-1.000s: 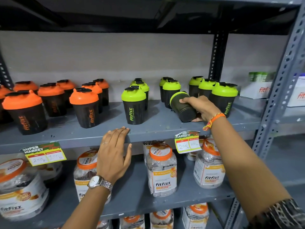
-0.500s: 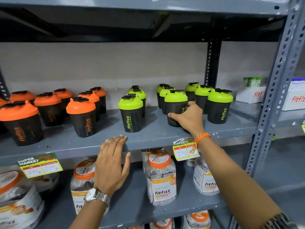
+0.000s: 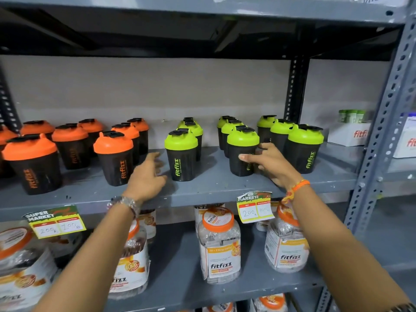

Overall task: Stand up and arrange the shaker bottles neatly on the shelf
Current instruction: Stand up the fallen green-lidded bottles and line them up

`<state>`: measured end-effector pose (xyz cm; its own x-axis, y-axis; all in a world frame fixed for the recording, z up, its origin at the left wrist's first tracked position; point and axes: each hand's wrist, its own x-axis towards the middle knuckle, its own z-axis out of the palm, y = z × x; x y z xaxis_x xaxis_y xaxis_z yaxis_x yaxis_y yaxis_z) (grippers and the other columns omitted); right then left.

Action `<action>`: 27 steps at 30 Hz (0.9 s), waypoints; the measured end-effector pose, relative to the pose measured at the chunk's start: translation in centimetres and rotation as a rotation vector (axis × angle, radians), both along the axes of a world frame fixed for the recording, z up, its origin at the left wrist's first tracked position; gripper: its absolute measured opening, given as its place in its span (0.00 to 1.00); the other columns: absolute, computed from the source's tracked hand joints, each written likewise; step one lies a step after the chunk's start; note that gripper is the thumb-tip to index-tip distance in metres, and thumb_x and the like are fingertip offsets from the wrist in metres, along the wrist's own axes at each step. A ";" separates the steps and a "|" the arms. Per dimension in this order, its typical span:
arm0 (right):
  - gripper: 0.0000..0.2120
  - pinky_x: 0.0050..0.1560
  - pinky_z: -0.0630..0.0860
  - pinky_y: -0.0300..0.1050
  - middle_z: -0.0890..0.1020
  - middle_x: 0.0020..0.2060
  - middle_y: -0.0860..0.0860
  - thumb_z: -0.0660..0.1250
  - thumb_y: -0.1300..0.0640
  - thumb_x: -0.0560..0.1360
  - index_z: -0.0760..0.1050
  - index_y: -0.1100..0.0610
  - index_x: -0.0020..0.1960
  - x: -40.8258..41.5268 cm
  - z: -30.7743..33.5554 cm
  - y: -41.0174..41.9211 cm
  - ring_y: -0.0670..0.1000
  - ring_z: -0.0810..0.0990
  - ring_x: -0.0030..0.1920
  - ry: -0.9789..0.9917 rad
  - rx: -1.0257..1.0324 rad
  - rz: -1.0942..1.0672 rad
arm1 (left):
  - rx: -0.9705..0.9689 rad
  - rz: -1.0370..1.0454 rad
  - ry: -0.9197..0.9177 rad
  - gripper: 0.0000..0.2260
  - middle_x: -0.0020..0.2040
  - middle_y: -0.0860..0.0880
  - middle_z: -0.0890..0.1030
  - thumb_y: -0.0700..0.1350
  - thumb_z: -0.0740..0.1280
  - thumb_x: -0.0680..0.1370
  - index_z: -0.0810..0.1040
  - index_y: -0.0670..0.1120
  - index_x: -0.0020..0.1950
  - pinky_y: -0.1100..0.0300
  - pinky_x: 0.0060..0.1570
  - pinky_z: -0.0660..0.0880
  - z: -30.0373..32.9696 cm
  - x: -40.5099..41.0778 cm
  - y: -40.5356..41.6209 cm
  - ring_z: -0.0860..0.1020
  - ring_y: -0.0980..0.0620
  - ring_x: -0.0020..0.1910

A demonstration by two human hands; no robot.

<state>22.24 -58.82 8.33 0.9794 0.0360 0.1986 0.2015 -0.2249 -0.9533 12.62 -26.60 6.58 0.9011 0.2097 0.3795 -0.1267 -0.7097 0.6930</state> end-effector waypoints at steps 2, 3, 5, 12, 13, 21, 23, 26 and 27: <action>0.45 0.65 0.76 0.60 0.83 0.43 0.42 0.79 0.70 0.66 0.60 0.61 0.77 0.5 -0.1 -1.8 0.55 0.81 0.60 0.069 0.015 0.157 | -0.108 -0.175 0.169 0.40 0.69 0.44 0.73 0.34 0.71 0.74 0.54 0.47 0.80 0.49 0.70 0.71 0.7 1.7 1.1 0.75 0.48 0.65; 0.46 0.64 0.77 0.62 0.80 0.43 0.42 0.75 0.76 0.67 0.58 0.61 0.78 0.4 0.0 -2.4 0.57 0.79 0.63 0.078 -0.021 0.201 | -0.143 -0.242 0.220 0.42 0.69 0.44 0.74 0.33 0.72 0.73 0.52 0.47 0.80 0.48 0.71 0.70 0.8 2.5 1.5 0.75 0.48 0.66; 0.46 0.66 0.75 0.59 0.77 0.53 0.44 0.70 0.81 0.68 0.56 0.59 0.79 0.3 -0.1 -3.0 0.58 0.75 0.69 0.061 -0.087 0.276 | -0.199 -0.327 0.251 0.45 0.66 0.45 0.77 0.34 0.74 0.70 0.52 0.48 0.80 0.45 0.73 0.68 0.9 3.6 2.0 0.77 0.48 0.66; 0.43 0.68 0.75 0.51 0.78 0.64 0.50 0.75 0.78 0.67 0.63 0.54 0.75 1.2 0.4 -2.3 0.54 0.77 0.68 -0.031 -0.236 0.346 | -0.150 -0.387 0.159 0.36 0.62 0.54 0.78 0.34 0.76 0.69 0.65 0.53 0.71 0.55 0.70 0.70 0.8 4.1 -0.7 0.76 0.59 0.62; 0.43 0.68 0.75 0.51 0.78 0.63 0.50 0.75 0.77 0.66 0.63 0.55 0.75 1.2 0.3 -2.2 0.54 0.77 0.67 -0.039 -0.240 0.337 | -0.150 -0.376 0.154 0.35 0.62 0.53 0.79 0.33 0.76 0.70 0.65 0.51 0.71 0.55 0.68 0.71 0.8 4.2 -1.2 0.77 0.59 0.60; 0.42 0.69 0.75 0.54 0.79 0.63 0.54 0.78 0.73 0.66 0.64 0.59 0.75 1.0 -0.6 -2.5 0.52 0.78 0.62 -0.100 -0.233 0.274 | -0.122 -0.292 0.135 0.37 0.61 0.48 0.81 0.38 0.79 0.68 0.67 0.50 0.73 0.48 0.70 0.70 0.6 4.7 -3.7 0.78 0.48 0.62; 0.42 0.67 0.76 0.52 0.79 0.63 0.55 0.79 0.72 0.66 0.65 0.60 0.75 0.7 -0.7 -2.5 0.53 0.79 0.62 -0.108 -0.224 0.265 | -0.141 -0.288 0.127 0.35 0.60 0.47 0.83 0.39 0.79 0.68 0.70 0.50 0.72 0.46 0.71 0.70 0.3 4.5 -3.4 0.80 0.48 0.61; 0.41 0.63 0.78 0.49 0.81 0.63 0.56 0.81 0.71 0.64 0.67 0.60 0.73 0.5 -0.9 -2.5 0.50 0.82 0.59 -0.128 -0.220 0.255 | -0.185 -0.310 0.135 0.33 0.56 0.50 0.83 0.36 0.77 0.69 0.71 0.48 0.71 0.48 0.71 0.70 0.3 4.1 -3.5 0.80 0.51 0.59; 0.41 0.63 0.78 0.49 0.81 0.63 0.56 0.81 0.71 0.64 0.68 0.60 0.72 0.5 -0.9 -2.4 0.49 0.82 0.58 -0.129 -0.218 0.255 | -0.200 -0.318 0.143 0.33 0.55 0.51 0.83 0.35 0.77 0.70 0.71 0.47 0.72 0.49 0.71 0.70 0.4 4.0 -3.7 0.80 0.52 0.59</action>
<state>22.70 -61.24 7.46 0.9008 0.3312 0.2808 0.3931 -0.3472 -0.8514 16.59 -30.31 7.00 0.9738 -0.0310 0.2254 -0.2103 -0.5003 0.8399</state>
